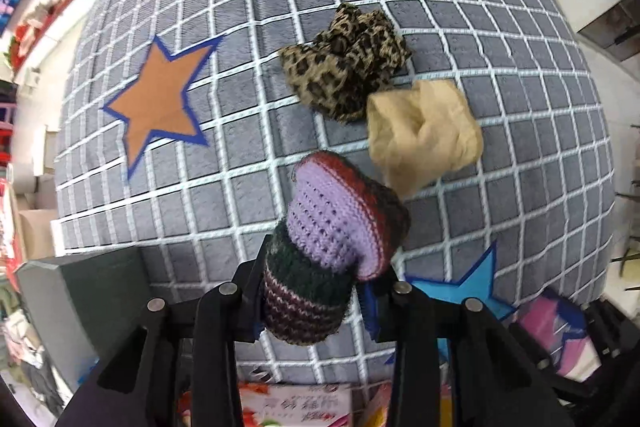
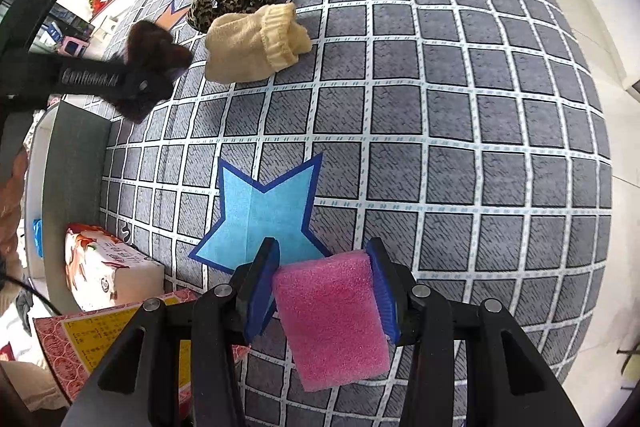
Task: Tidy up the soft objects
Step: 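Carry the knit hats and pink sponge over the white box with both tools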
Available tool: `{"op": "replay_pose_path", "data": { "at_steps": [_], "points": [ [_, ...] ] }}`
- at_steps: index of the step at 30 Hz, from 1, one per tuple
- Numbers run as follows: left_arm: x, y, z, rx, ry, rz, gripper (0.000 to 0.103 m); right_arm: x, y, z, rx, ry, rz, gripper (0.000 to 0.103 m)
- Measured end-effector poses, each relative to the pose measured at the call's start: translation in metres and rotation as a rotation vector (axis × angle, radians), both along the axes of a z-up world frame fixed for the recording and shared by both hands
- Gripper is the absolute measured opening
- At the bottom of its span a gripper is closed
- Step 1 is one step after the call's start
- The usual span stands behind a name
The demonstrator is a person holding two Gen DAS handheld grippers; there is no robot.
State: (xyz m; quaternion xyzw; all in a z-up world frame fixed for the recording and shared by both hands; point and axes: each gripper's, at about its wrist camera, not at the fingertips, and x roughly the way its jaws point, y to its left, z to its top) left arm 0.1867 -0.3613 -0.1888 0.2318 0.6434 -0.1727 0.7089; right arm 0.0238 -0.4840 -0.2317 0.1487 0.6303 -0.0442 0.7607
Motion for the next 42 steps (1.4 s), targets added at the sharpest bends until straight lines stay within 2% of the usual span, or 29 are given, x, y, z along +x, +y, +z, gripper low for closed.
{"op": "replay_pose_path", "data": {
  "at_steps": [4,10,17,20,23,25,30,36,42],
  "points": [
    [-0.04,0.058,0.01,-0.012,0.013,0.027,0.04,-0.004,0.005,0.013,-0.014,-0.01,-0.01,0.046],
    [-0.075,0.121,0.037,-0.044,-0.009,0.054,0.04,-0.008,0.026,0.033,-0.062,-0.005,-0.011,0.046],
    [-0.096,0.151,0.069,-0.081,-0.036,0.099,0.041,-0.009,0.05,0.054,-0.085,-0.008,-0.02,0.046],
    [-0.082,0.132,0.045,-0.087,-0.037,0.123,0.041,-0.007,0.067,0.066,-0.129,-0.025,0.006,0.046],
    [-0.079,0.149,0.038,-0.104,-0.038,0.145,0.042,-0.004,0.081,0.075,-0.147,-0.044,0.025,0.046],
    [-0.061,0.15,0.01,-0.114,-0.034,0.158,0.042,-0.003,0.092,0.081,-0.157,-0.055,0.038,0.046],
    [-0.063,0.184,0.011,-0.134,-0.035,0.215,0.043,0.001,0.111,0.091,-0.221,-0.068,0.074,0.047],
    [-0.065,0.212,0.019,-0.157,-0.05,0.268,0.043,0.006,0.115,0.105,-0.236,-0.097,0.064,0.047],
    [-0.068,0.235,0.025,-0.169,-0.071,0.301,0.044,0.016,0.133,0.115,-0.244,-0.114,0.102,0.047]
  ]
}}
